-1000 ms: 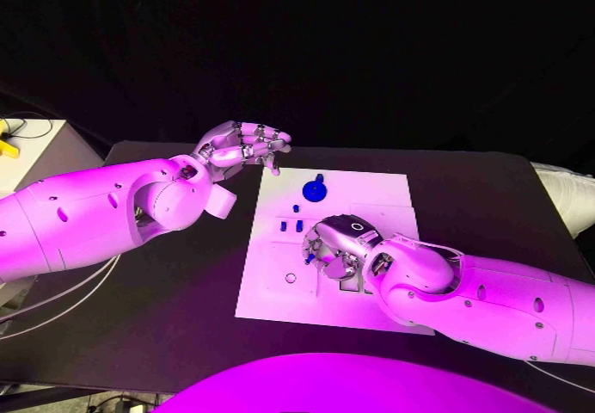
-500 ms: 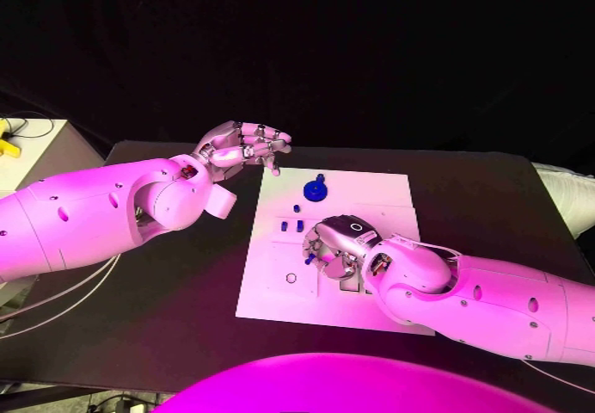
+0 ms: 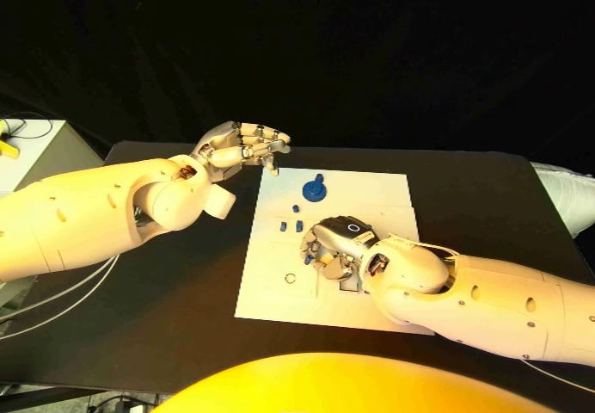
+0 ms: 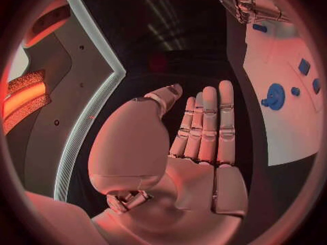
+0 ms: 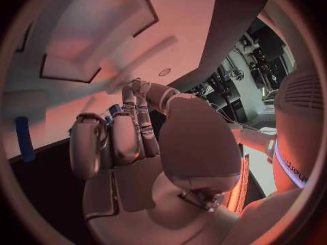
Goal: Assemble the parts on the task board
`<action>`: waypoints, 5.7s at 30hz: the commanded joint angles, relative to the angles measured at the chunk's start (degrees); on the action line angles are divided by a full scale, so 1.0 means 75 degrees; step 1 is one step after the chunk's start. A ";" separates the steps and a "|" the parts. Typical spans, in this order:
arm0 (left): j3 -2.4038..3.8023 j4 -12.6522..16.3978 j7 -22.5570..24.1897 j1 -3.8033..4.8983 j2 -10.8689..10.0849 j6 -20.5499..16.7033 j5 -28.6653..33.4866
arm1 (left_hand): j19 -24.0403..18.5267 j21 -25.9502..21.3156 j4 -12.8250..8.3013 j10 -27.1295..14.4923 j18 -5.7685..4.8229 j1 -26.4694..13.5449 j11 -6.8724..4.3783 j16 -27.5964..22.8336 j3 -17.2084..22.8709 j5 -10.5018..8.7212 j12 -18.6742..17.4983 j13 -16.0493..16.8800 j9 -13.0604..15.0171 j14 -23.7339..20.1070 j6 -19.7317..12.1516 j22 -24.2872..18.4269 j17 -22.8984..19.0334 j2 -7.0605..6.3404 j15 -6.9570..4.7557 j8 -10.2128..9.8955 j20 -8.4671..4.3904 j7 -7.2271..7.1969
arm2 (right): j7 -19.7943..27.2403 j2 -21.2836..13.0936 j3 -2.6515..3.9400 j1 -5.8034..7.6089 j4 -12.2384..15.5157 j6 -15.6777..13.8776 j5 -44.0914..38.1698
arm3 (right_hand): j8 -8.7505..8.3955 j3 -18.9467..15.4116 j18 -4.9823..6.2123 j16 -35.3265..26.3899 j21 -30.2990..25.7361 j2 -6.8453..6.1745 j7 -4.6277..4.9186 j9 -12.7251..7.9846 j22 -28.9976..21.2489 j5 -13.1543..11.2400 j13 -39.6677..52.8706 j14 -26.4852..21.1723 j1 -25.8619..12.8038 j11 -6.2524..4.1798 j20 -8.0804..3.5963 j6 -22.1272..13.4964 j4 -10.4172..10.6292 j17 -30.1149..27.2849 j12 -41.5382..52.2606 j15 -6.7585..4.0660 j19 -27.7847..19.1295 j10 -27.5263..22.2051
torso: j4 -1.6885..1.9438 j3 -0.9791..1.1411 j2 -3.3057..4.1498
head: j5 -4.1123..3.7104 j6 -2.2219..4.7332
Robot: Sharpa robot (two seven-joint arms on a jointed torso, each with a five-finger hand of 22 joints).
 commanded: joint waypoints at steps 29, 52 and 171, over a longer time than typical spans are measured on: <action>0.0002 0.0009 -0.0111 0.0000 -0.0026 0.0238 -0.0008 | -0.0022 -0.0019 0.0055 -0.0050 0.0033 -0.0007 0.0024 -0.0053 -0.0031 -0.0024 -0.0060 -0.0001 -0.0017 -0.0032 -0.0036 0.0011 -0.0010 0.0015 0.0045 -0.0066 0.0030 0.0060 | 0.0198 -0.0060 -0.0052 -0.0059 -0.0013 -0.0246 0.0248 | -0.1027 -0.0494 0.0459 -0.1040 -0.2437 -0.0354 0.0616 -0.0249 -0.1924 -0.0125 -0.0641 -0.1253 -0.0142 0.0300 0.0555 -0.1637 0.0146 -0.2172 -0.0403 0.0607 -0.1584 -0.2369 | 0.0001 -0.0002 -0.0005 | -0.0008 0.0001; 0.0000 -0.0018 -0.0103 -0.0003 -0.0062 0.0274 -0.0007 | -0.0029 -0.0027 0.0078 -0.0065 0.0032 -0.0029 0.0029 -0.0058 -0.0054 -0.0027 -0.0066 -0.0001 -0.0019 -0.0037 -0.0048 0.0009 -0.0012 0.0005 0.0052 -0.0073 0.0037 0.0064 | 0.0569 -0.1687 0.0043 0.1060 0.0832 0.0877 0.2374 | -0.0989 -0.0558 0.0148 0.0121 -0.1036 -0.0349 0.0458 -0.0204 -0.0539 0.0006 -0.0526 -0.0488 -0.0185 0.0073 0.0400 -0.1460 0.0394 -0.1092 0.0954 0.0435 -0.0629 -0.1609 | -0.0014 -0.0030 -0.0033 | -0.0191 0.0001; -0.0012 -0.0228 -0.0116 -0.0036 0.0166 0.0407 -0.0001 | -0.0036 -0.0047 0.0118 -0.0062 0.0037 -0.0019 0.0028 -0.0064 -0.0083 -0.0017 -0.0058 0.0012 -0.0014 -0.0041 -0.0035 0.0005 -0.0012 0.0029 0.0055 -0.0064 0.0048 0.0060 | 0.0402 -0.0212 0.0036 0.0476 0.0993 0.0289 0.0475 | 0.0004 -0.0302 -0.0044 0.0479 -0.0367 0.0140 0.0001 0.0566 0.0285 -0.0495 -0.0382 -0.0076 0.0034 -0.0418 -0.0016 -0.0148 0.0587 -0.0569 0.1301 -0.0008 -0.0086 -0.0480 | -0.0003 -0.0029 -0.0018 | 0.0155 0.0001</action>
